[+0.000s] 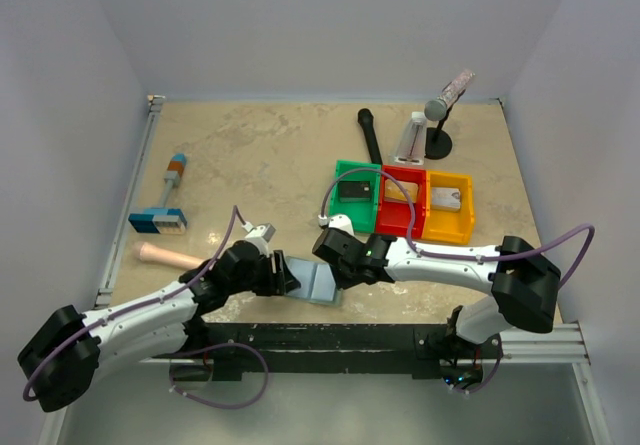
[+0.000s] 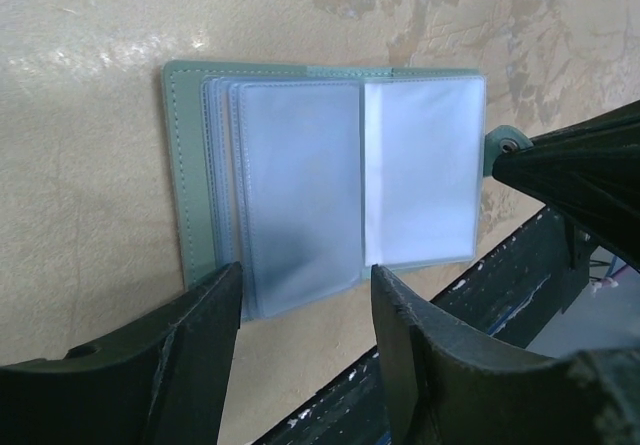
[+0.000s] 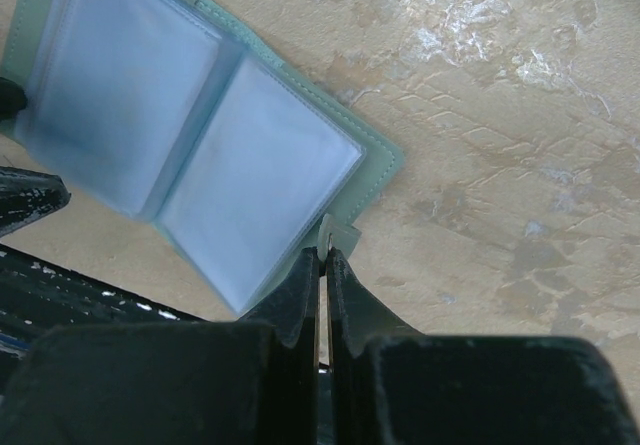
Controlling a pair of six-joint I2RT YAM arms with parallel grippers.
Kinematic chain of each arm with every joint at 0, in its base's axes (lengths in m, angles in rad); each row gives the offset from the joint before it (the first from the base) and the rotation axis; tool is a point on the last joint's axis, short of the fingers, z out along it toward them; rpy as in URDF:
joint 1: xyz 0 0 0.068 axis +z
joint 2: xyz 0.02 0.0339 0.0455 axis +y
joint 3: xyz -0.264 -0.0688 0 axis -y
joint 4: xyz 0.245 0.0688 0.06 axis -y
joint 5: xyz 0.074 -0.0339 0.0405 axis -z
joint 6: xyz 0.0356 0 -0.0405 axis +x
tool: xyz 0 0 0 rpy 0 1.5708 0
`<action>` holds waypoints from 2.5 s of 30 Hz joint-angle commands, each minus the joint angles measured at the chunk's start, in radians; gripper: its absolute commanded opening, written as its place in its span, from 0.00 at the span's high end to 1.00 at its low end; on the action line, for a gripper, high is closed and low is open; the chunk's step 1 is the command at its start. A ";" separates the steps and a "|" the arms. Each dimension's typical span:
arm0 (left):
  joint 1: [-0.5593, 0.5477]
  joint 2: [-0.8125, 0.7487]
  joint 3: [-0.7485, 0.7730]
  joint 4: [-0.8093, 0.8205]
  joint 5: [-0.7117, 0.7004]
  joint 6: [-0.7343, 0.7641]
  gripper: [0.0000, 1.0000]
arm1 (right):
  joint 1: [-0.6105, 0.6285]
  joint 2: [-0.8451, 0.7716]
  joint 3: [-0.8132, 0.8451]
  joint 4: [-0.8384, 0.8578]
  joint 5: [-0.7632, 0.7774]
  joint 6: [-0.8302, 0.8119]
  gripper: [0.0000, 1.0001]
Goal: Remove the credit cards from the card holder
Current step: Remove the credit card from the card holder.
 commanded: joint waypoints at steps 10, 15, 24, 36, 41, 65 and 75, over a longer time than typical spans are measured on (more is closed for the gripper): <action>-0.005 -0.011 -0.024 0.088 0.036 0.021 0.41 | -0.006 -0.005 0.008 0.026 -0.008 0.011 1.00; -0.006 -0.020 -0.046 0.209 0.111 0.017 0.42 | -0.006 -0.006 0.005 0.041 -0.021 0.003 1.00; -0.006 -0.054 -0.055 0.295 0.167 0.016 0.42 | -0.006 -0.009 -0.001 0.055 -0.034 0.000 1.00; -0.008 -0.036 -0.014 0.308 0.199 0.031 0.42 | -0.006 -0.023 -0.011 0.043 -0.024 0.007 1.00; -0.010 -0.030 0.005 0.312 0.204 0.036 0.42 | -0.006 -0.035 -0.023 0.031 -0.017 0.015 1.00; -0.054 -0.031 0.109 0.064 -0.020 0.070 0.41 | -0.024 -0.081 -0.095 0.029 -0.009 0.041 1.00; -0.054 -0.028 0.057 0.070 -0.054 0.037 0.41 | -0.067 -0.101 -0.138 0.066 -0.055 0.043 1.00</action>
